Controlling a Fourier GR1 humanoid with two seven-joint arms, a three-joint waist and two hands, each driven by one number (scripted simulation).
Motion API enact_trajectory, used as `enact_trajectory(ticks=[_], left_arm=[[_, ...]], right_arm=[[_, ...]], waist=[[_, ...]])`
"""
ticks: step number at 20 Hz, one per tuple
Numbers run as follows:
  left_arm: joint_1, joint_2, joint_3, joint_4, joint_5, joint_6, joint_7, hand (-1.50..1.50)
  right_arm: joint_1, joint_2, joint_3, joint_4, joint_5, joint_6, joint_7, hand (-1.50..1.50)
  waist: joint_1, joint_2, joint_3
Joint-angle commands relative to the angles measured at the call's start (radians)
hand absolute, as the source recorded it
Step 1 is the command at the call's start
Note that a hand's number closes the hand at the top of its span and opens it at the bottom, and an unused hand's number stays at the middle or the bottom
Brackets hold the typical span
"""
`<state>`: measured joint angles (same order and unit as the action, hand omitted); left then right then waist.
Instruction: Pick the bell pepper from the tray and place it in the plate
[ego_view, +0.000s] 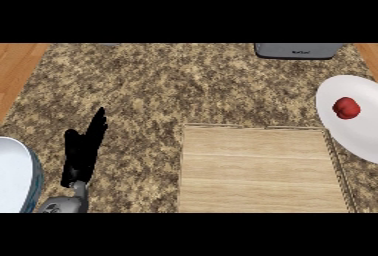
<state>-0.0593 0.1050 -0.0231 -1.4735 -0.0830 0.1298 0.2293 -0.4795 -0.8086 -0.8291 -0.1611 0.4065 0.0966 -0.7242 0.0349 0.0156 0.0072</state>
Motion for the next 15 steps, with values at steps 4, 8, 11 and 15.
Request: enact_trajectory(ticks=[4,8,11,15], left_arm=[[0.019,-0.011,0.0,0.005,-0.001,0.006,-0.007,0.0],[0.012,-0.024,-0.01,0.027,-0.024,0.024,-0.035,0.0],[0.019,-0.022,-0.014,0.018,-0.014,0.008,-0.038,0.0],[-0.005,-0.002,0.004,0.0,-0.002,-0.004,0.003,0.0]], right_arm=[[0.05,-0.016,-0.036,0.014,-0.04,-0.013,-0.016,-1.5],[0.071,-0.015,-0.042,0.006,-0.046,-0.065,-0.027,-1.5],[0.057,-0.048,-0.035,0.011,-0.039,-0.047,0.014,-1.5],[0.087,-0.065,-0.04,0.012,-0.046,-0.049,0.013,-1.5]], waist=[[-0.001,0.001,0.001],[-0.004,0.002,0.001],[0.008,0.005,0.003],[0.001,0.001,0.002]])
